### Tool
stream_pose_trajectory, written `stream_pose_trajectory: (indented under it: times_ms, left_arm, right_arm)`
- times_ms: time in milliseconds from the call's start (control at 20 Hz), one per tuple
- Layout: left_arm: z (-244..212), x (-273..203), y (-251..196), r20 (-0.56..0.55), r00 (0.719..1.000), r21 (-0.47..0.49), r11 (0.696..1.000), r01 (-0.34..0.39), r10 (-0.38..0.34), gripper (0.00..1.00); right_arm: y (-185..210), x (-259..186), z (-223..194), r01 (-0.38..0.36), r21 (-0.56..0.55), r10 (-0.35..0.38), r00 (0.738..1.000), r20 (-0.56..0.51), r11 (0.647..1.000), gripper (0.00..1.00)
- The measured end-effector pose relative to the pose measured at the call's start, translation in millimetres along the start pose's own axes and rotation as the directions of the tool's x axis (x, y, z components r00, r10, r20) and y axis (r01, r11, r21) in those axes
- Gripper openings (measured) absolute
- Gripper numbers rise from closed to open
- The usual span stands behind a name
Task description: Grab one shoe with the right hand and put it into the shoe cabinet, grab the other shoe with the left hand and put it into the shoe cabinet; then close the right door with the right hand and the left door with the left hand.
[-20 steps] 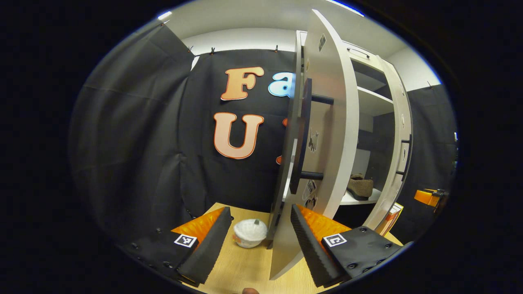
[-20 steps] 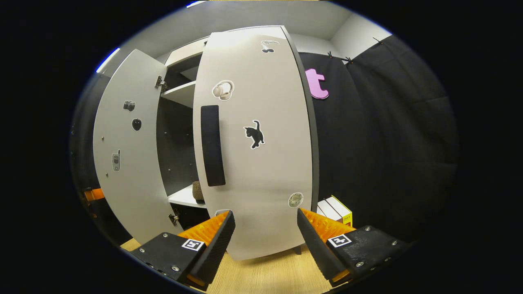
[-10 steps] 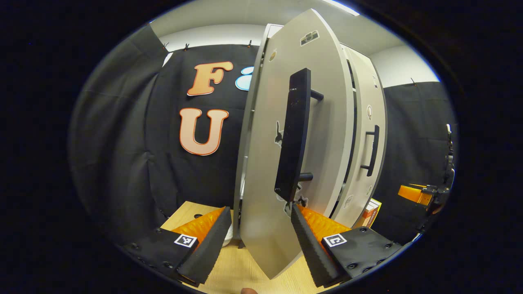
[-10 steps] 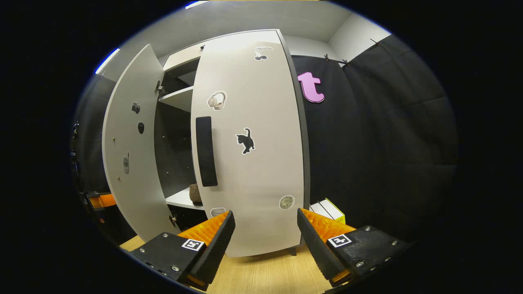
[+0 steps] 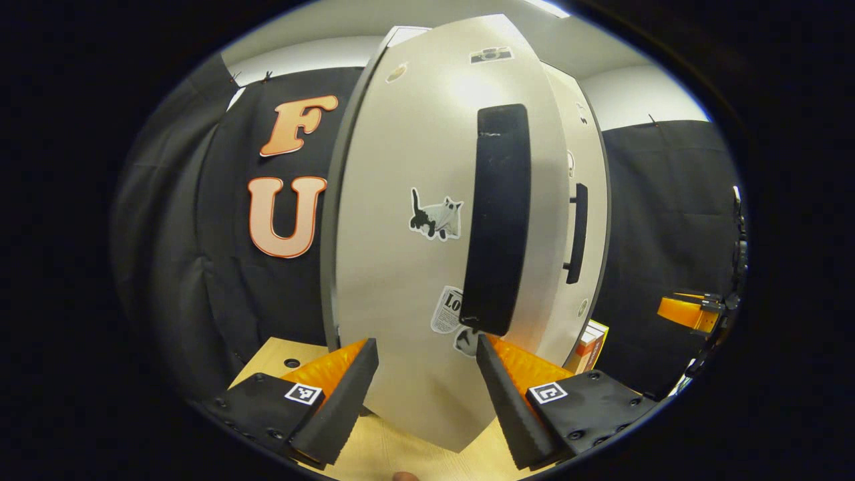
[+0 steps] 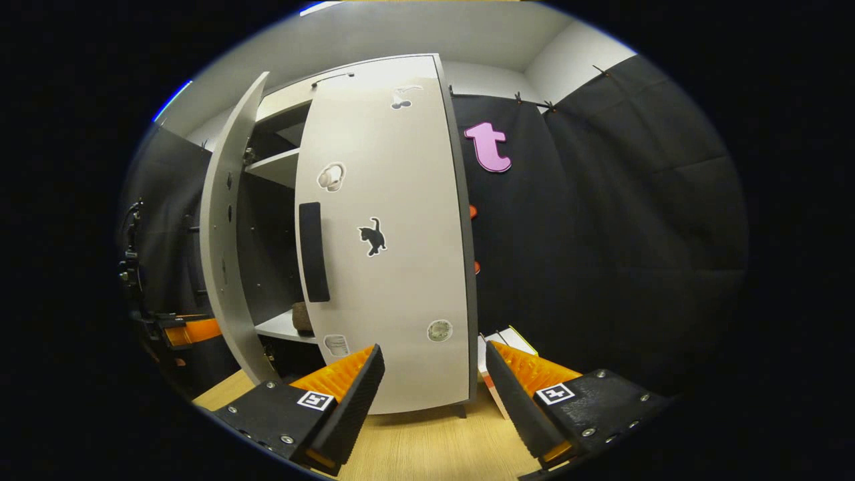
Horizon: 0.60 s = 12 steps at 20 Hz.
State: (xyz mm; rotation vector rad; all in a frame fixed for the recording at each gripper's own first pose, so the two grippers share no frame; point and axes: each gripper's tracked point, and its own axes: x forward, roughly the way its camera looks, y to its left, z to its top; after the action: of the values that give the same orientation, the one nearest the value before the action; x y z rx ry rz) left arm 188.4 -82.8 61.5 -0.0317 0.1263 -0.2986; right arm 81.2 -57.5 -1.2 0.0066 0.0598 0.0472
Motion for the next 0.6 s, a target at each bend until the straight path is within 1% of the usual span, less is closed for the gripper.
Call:
stream_pose_trajectory:
  times_ms: [50,100,200,250,300,350,550,600]
  left_arm:
    - [-0.6,12.6,-0.9,0.002,1.000,0.008,1.000,0.000,0.000,0.94]
    - [-1.6,26.1,0.4,-0.001,1.000,0.014,1.000,-0.006,0.006,0.97]
    - [-6.4,47.7,1.1,-0.016,1.000,0.021,1.000,-0.010,0.010,0.97]
    - [-6.5,55.4,1.4,-0.018,1.000,0.022,1.000,-0.016,0.017,0.95]
    - [-8.8,56.4,-0.1,-0.026,0.999,0.020,1.000,-0.020,0.020,0.97]
    - [-7.0,62.6,0.5,-0.009,1.000,0.022,1.000,-0.018,0.018,0.97]
    - [-6.5,73.9,-3.7,-0.005,0.999,0.012,0.999,-0.036,0.036,0.97]
    - [-5.4,77.9,-5.7,-0.009,0.999,0.008,0.999,-0.044,0.044,0.99]
  right_arm:
    - [-3.7,0.7,-0.1,0.007,0.000,-0.007,1.000,0.001,1.000,0.94]
    - [-7.6,1.0,-1.1,0.015,-0.004,-0.015,1.000,0.000,1.000,0.94]
    - [-13.9,2.9,-4.0,0.023,-0.012,-0.023,1.000,-0.005,1.000,0.94]
    - [-15.3,5.0,-4.8,0.025,-0.016,-0.025,1.000,-0.006,1.000,0.94]
    - [-17.0,6.1,-5.3,0.027,-0.021,-0.027,1.000,-0.006,0.999,0.94]
    - [-18.1,8.5,-6.0,0.029,-0.026,-0.029,1.000,-0.008,0.999,0.94]
    - [-17.8,19.0,-11.3,0.023,-0.021,-0.023,0.999,-0.025,1.000,0.94]
    - [-16.9,22.4,-12.4,0.020,-0.018,-0.021,0.999,-0.030,1.000,0.94]
